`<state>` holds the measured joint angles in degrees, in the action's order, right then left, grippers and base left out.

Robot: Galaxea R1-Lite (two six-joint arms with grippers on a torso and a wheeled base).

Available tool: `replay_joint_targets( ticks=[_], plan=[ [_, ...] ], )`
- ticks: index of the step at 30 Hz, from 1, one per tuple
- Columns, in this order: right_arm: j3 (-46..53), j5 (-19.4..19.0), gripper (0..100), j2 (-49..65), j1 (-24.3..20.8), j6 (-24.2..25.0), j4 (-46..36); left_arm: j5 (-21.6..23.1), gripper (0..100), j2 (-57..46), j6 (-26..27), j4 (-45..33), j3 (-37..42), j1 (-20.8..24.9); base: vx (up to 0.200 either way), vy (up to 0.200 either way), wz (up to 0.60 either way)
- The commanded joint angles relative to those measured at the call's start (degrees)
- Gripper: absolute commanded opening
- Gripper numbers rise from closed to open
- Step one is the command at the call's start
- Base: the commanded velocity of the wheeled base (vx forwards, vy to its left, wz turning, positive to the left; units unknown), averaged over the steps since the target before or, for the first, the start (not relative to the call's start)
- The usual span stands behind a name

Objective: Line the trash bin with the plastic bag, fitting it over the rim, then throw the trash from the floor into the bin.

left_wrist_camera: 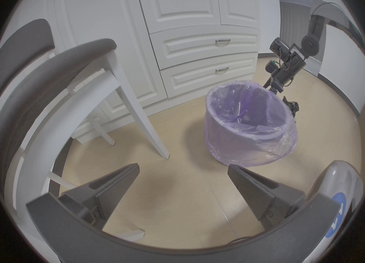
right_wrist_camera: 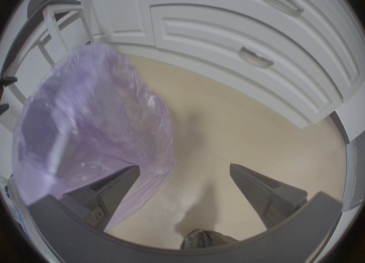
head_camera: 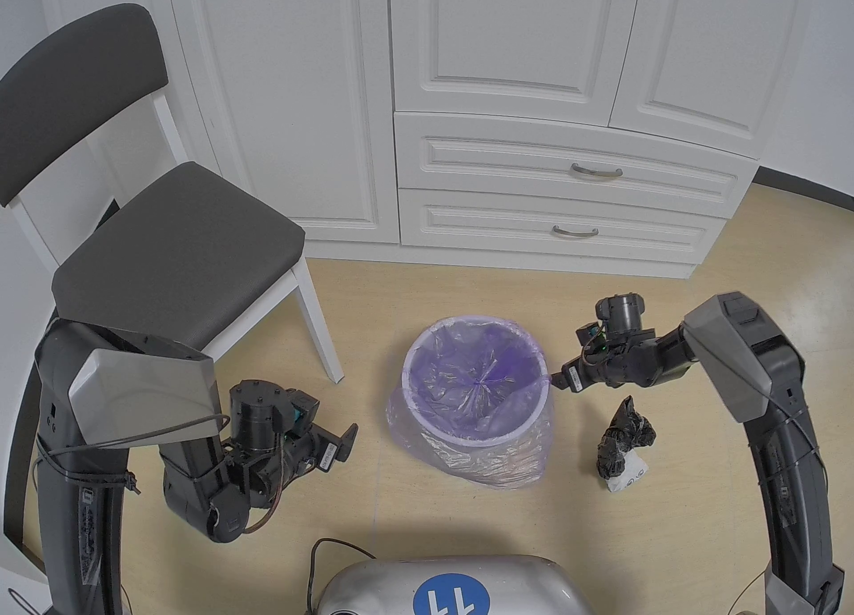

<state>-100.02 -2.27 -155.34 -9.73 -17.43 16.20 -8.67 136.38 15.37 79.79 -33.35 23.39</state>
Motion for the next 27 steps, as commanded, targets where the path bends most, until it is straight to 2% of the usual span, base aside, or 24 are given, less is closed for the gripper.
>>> replay_joint_targets(
  ticks=[1, 5, 8, 13, 14, 18, 27],
  plan=[
    [6.24, -0.19, 100, 10.24, 1.82, -0.23, 0.06, 0.05, 100, -0.76, -0.08, 5.99, 7.78, -0.01, 0.000, 0.000, 0.00],
    [5.01, 0.42, 100, 8.92, 1.91, -0.32, 0.15, 0.14, 100, -0.59, -0.69, 7.93, 10.77, 0.07, 0.000, 0.000, 0.00],
    [0.62, 1.21, 100, 4.00, 1.55, -0.23, 0.06, 0.05, 100, -0.67, -2.45, 7.93, 11.29, 0.16, 0.000, 0.000, 0.00],
    [-14.57, 9.12, 100, -8.48, 1.29, -0.23, -3.19, 0.05, 100, -2.26, -3.16, 7.93, 14.11, 0.07, 0.000, 0.000, 0.00],
    [-14.57, 9.74, 100, -10.07, 1.20, -0.23, -4.69, 0.05, 100, -2.52, -3.24, 7.93, 14.54, 0.07, 0.000, 0.000, 0.00],
    [-14.57, 9.47, 100, -10.94, 1.11, -0.41, -8.82, 0.58, 100, -2.61, -4.03, 8.02, 15.42, 0.95, 0.000, 0.000, 0.00],
    [-14.57, 8.68, 100, -14.64, -0.12, -0.85, -10.58, 0.58, 100, -2.43, -6.85, 8.02, 14.98, 2.09, 0.000, 0.000, 0.00]
  ],
)
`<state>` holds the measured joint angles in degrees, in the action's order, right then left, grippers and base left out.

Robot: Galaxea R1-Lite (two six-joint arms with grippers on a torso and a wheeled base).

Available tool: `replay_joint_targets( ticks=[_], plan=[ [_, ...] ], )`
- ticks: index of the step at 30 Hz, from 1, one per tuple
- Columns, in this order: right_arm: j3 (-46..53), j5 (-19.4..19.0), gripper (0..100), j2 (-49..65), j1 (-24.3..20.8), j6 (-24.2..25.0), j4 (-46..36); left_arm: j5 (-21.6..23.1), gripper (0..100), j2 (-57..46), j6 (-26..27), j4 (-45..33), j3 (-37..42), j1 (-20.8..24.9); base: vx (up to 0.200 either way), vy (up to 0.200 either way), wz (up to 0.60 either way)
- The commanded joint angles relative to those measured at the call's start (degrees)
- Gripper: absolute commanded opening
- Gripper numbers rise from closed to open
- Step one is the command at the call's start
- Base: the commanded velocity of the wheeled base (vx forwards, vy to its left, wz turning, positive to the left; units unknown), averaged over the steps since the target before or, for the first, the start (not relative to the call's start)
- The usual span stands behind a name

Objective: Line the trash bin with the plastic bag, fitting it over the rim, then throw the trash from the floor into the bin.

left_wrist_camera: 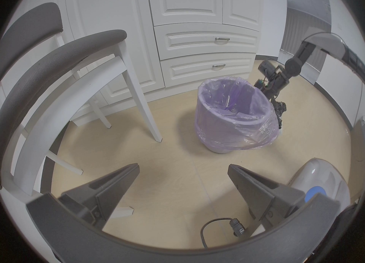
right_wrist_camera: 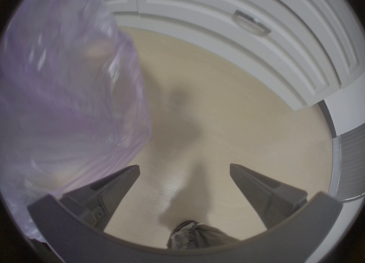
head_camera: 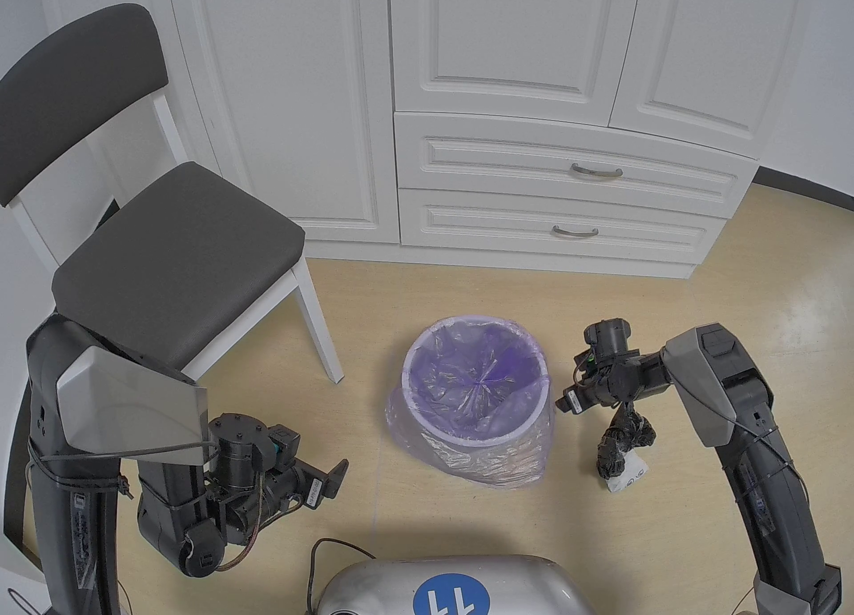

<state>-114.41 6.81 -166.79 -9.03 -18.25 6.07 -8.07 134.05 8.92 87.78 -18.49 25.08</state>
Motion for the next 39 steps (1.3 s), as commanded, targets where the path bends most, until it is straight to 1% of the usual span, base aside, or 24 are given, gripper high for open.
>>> replay_joint_targets(
  ticks=[1, 4, 5, 8, 15, 19, 21, 25, 29, 33, 35, 36, 37, 38, 39],
  plan=[
    [-0.18, -1.19, 100, -3.19, -1.07, -0.03, -0.97, -0.02, 100, -0.10, -0.57, 0.02, 0.21, 0.32, 0.000, 0.000, 0.00],
    [-0.18, -2.86, 100, -3.10, -2.04, 0.58, -0.80, -0.10, 100, -0.01, -1.28, 0.02, 0.04, 0.32, 0.000, 0.000, 0.00],
    [-0.18, -2.86, 100, -3.10, -2.13, 0.58, -0.80, -0.10, 100, -0.01, -1.28, 0.02, 0.04, 0.32, 0.000, 0.000, 0.00],
    [-0.18, -5.23, 100, -3.10, -2.57, 2.60, -0.62, -0.10, 100, 0.42, -1.36, 0.02, -0.23, 0.50, 0.000, 0.000, 0.00],
    [-0.18, -6.20, 100, -2.84, -1.95, 3.22, -0.89, -0.37, 100, 1.74, -1.63, 0.02, -0.75, 0.68, 0.000, 0.000, 0.00],
    [-0.18, -6.73, 100, -2.84, -2.04, 3.92, -0.80, -0.37, 100, 1.57, -2.95, 0.11, -0.32, 0.85, 0.000, 0.000, 0.00],
    [-0.18, -7.96, 100, -2.40, -2.22, 5.51, -0.89, -0.46, 100, 0.86, -4.27, 0.11, 0.48, 0.85, 0.000, 0.000, 0.00],
    [-0.18, -7.78, 100, -0.38, -1.78, 6.21, -2.03, -0.37, 100, -1.07, -5.32, 0.11, 4.17, 1.99, 0.000, 0.000, 0.00],
    [0.24, -7.25, 100, 3.32, -0.81, 6.12, -3.87, -0.37, 100, -2.74, -5.67, 0.11, 5.57, 2.79, 0.000, 0.000, 0.00],
    [10.08, -6.02, 100, 11.23, -0.02, 6.12, -2.99, -0.28, 100, -4.76, -5.67, 0.11, 5.92, 2.87, 0.000, 0.000, 0.00],
    [17.90, -4.44, 100, 17.03, -0.02, 6.21, -2.12, -0.19, 100, -6.25, -5.76, 0.11, 7.33, 3.22, 0.000, 0.000, 0.00],
    [17.90, -4.44, 100, 17.03, -0.02, 6.21, -2.12, -0.19, 100, -6.25, -5.76, 0.11, 7.33, 3.22, 0.000, 0.000, 0.00],
    [24.76, -2.16, 100, 21.77, -0.37, 6.21, -1.06, 0.07, 100, -6.87, -5.85, 0.11, 8.12, 3.49, 0.000, 0.000, 0.00],
    [26.17, -1.63, 100, 22.56, -0.46, 6.12, -0.62, 0.07, 100, -6.87, -5.85, 0.11, 8.30, 3.49, 0.000, 0.000, 0.00],
    [30.39, 0.48, 100, 25.11, -0.46, 6.12, 2.02, 0.16, 100, -7.66, -5.76, 0.11, 8.12, 3.31, 0.000, 0.000, 0.00]
  ],
)
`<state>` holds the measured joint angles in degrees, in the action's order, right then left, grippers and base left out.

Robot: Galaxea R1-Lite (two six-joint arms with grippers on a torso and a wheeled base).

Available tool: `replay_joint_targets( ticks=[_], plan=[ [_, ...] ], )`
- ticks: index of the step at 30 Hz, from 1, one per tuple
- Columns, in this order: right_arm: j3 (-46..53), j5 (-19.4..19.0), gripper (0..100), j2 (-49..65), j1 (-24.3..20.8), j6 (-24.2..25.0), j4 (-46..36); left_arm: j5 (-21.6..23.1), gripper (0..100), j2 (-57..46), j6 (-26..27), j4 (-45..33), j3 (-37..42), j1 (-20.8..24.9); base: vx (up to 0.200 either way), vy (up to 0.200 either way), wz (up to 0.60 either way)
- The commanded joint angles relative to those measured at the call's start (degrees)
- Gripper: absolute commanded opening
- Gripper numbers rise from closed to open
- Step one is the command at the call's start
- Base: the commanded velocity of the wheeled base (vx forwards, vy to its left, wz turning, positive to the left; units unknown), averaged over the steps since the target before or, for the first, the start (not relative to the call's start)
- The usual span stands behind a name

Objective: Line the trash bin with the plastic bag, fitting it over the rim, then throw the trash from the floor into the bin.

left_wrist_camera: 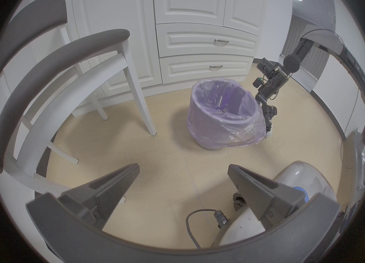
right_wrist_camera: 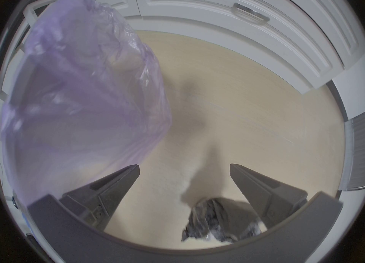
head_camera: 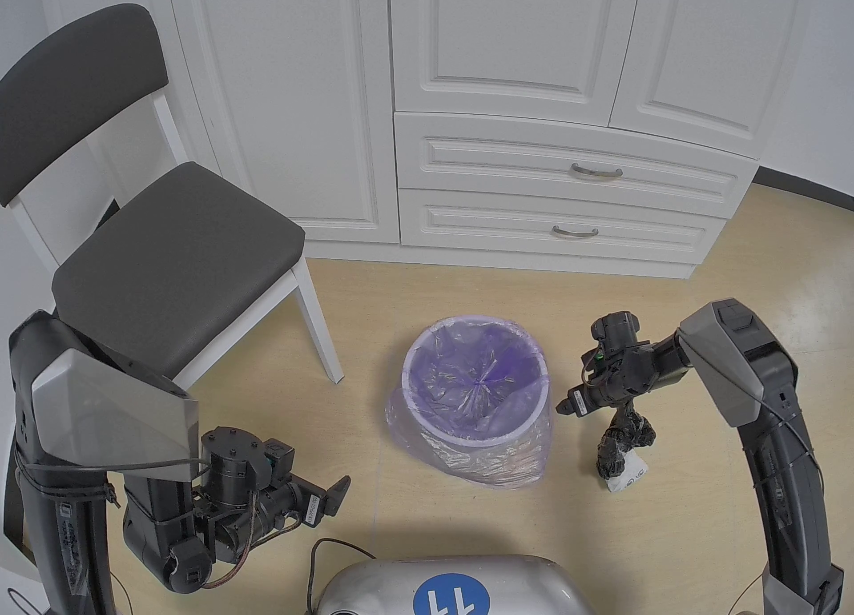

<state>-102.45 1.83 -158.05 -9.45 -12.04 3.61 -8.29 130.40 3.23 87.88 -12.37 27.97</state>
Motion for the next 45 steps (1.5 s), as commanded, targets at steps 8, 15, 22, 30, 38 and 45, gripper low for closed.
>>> replay_joint_targets(
  ticks=[8, 15, 22, 30, 38, 45],
  plan=[
    [27.30, 10.56, 100, 24.46, 1.71, 0.00, 15.29, 1.17, 100, -8.85, 1.08, -0.08, 2.88, 0.07, 0.000, 0.000, 0.00],
    [41.01, 11.79, 100, 31.40, -5.58, 7.21, 39.99, 1.35, 100, -15.53, 1.25, -0.17, 3.67, -0.72, 0.000, 0.000, 0.00],
    [45.50, 14.26, 100, 31.75, -15.69, 8.44, 48.60, 1.96, 100, -20.01, 3.80, -0.08, 5.87, -0.81, 0.000, 0.000, 0.00],
    [41.01, 15.57, 100, 28.50, -25.09, 6.16, 41.30, 5.48, 100, -26.08, 4.59, -0.17, 7.80, -2.21, 0.000, 0.000, 0.00],
    [28.71, 16.63, 100, 18.57, -25.44, 1.94, 35.59, 6.53, 100, -28.71, 4.86, -0.17, 8.42, -2.21, 0.000, 0.000, 0.00],
    [20.27, 21.02, 100, 10.66, -24.30, -5.97, 34.98, 6.53, 100, -28.63, 5.29, -0.17, 8.33, -2.39, 0.000, 0.000, 0.00]
  ],
)
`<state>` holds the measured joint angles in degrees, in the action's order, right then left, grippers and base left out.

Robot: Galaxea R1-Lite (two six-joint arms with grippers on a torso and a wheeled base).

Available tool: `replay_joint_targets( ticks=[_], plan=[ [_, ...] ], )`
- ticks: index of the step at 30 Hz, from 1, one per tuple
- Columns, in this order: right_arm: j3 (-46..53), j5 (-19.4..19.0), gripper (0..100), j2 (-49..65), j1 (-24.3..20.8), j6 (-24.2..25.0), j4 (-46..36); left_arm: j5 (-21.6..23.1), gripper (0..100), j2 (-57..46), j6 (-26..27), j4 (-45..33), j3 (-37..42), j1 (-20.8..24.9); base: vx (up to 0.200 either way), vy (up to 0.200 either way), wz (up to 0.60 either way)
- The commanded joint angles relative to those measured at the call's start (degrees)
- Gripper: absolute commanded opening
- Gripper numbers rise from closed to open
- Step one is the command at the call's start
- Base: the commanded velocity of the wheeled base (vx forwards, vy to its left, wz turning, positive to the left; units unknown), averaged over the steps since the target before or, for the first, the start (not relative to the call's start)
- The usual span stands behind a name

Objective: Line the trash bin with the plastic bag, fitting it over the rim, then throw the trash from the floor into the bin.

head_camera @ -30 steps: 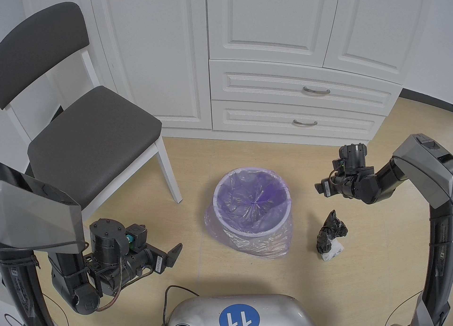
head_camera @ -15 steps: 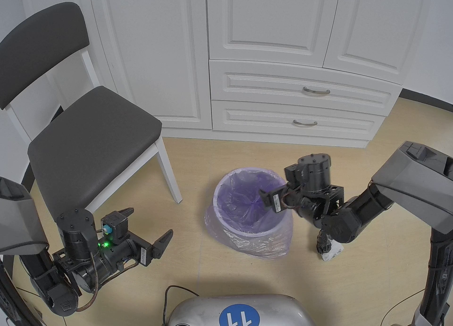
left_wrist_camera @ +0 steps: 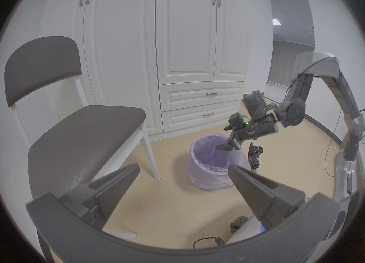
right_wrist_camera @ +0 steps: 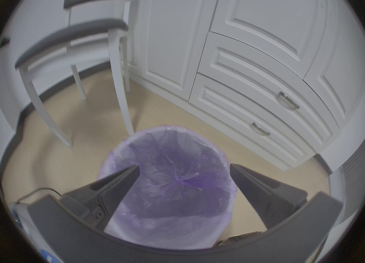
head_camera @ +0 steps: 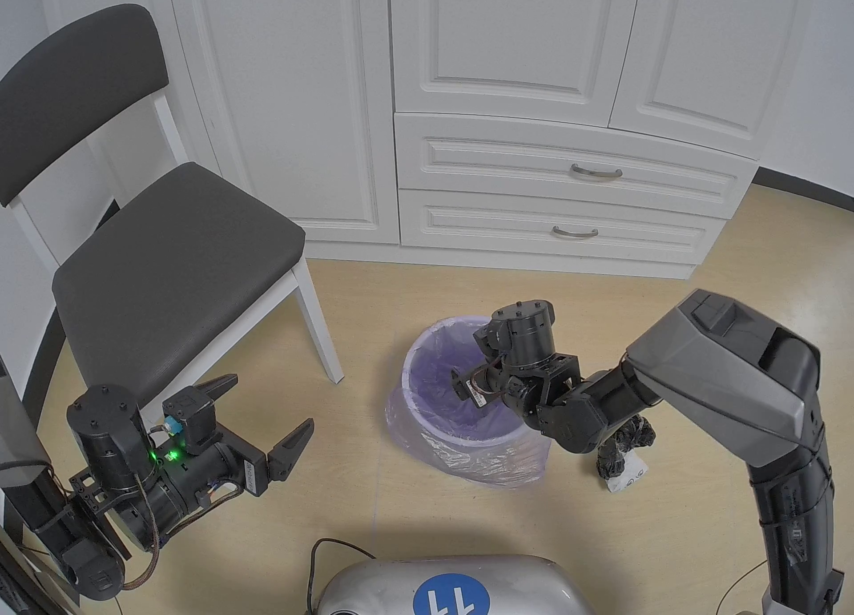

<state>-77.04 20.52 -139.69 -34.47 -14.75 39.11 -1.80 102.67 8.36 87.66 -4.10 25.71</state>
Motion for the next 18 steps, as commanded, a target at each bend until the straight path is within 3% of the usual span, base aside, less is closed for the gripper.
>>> replay_joint_targets(
  ticks=[1, 5, 10, 13, 18],
  plan=[
    [-5.92, 3.74, 100, -8.58, 0.90, -4.50, -0.52, 0.05, 100, -0.89, 0.16, 0.05, 0.05, -0.13, 0.000, 0.000, 0.00],
    [-8.47, 7.43, 100, -11.13, 1.52, -8.01, -0.35, 0.05, 100, -0.80, 0.07, 0.05, -0.03, -0.13, 0.000, 0.000, 0.00],
    [-10.76, 8.31, 100, -13.06, 1.52, -10.12, -0.44, 0.05, 100, -0.80, 0.07, 0.05, -0.12, -0.13, 0.000, 0.000, 0.00],
    [-14.19, 12.62, 100, -15.35, 1.08, -11.70, -0.35, 0.05, 100, -0.80, 0.07, 0.05, -0.30, -0.66, 0.000, 0.000, 0.00],
    [-20.25, 16.31, 100, -18.95, 0.90, -14.43, -0.35, 0.05, 100, -0.80, 0.07, 0.05, -0.39, -0.66, 0.000, 0.000, 0.00]
  ],
)
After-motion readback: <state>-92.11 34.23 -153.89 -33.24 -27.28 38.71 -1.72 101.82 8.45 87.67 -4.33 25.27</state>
